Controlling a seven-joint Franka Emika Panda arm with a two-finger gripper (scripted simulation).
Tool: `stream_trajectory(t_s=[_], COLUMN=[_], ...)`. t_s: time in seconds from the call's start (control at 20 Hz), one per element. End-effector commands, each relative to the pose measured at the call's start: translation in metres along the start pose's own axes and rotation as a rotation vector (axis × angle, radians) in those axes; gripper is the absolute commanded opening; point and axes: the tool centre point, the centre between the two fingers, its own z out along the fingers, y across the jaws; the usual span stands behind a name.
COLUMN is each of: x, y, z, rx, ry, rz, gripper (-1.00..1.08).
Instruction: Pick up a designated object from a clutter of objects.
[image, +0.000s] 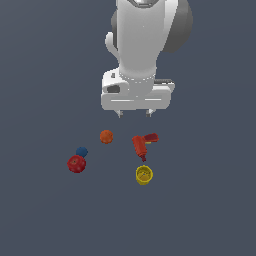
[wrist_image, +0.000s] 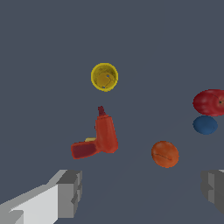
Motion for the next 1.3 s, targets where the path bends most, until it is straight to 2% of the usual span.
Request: stream_trajectory(t_s=[0.0, 0.45, 0.75, 1.25], x=[0.0, 0.004, 0.005, 0.017], y=[0.0, 0.02, 0.021, 0.051], z=[0.0, -0.012, -0.011, 0.018], rx=[0.0, -0.023, -0.022, -0.008], ry=[0.0, 0.03, 0.03, 0.033], rz=[0.0, 0.026, 0.025, -0.004], gripper=[1.0, 1.0, 1.0, 1.0])
